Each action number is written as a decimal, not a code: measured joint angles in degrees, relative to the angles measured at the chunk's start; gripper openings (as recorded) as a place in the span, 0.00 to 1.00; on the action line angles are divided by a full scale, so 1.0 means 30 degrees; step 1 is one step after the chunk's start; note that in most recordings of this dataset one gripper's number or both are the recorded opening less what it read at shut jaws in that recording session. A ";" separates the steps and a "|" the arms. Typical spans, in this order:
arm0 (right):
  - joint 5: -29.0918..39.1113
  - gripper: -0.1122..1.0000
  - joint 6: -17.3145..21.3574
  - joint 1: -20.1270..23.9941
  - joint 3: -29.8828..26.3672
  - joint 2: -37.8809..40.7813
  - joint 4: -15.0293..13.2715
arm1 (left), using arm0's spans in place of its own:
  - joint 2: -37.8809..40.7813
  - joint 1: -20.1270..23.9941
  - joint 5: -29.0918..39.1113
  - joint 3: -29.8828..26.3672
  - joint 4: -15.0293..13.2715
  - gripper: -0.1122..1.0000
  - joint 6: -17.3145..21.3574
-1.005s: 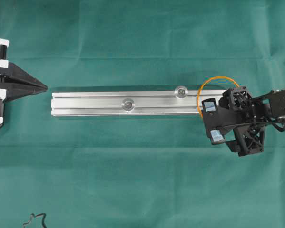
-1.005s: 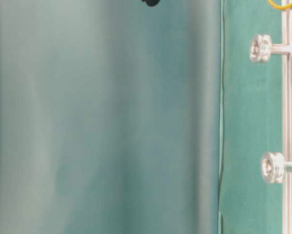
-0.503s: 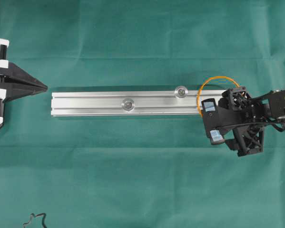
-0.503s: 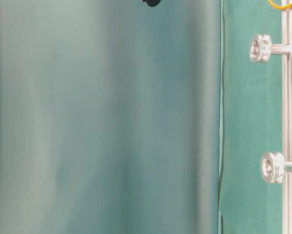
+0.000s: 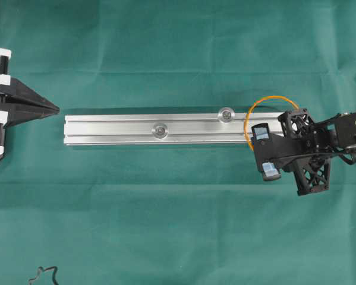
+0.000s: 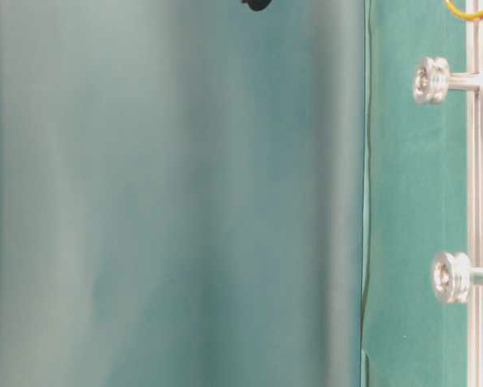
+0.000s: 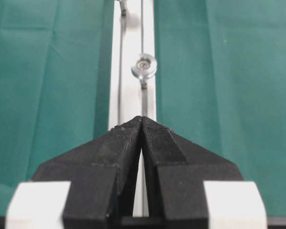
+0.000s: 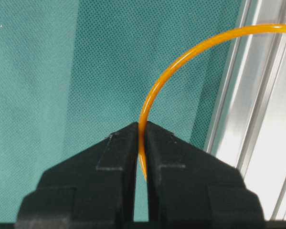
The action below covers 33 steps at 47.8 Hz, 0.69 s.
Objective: Hook the rubber onto the shaft.
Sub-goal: 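Close the right gripper on the orange band's near side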
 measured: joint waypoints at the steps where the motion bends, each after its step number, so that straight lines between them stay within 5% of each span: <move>1: -0.0029 0.16 0.0000 0.0000 0.0000 0.0000 0.0000 | -0.0029 0.0000 0.0000 0.0000 0.0000 0.10 0.0000; 33: 0.0586 0.16 0.1084 0.0000 -0.0234 -0.0146 -0.0059 | 0.0000 0.0000 0.0000 0.0000 0.0000 0.10 0.0000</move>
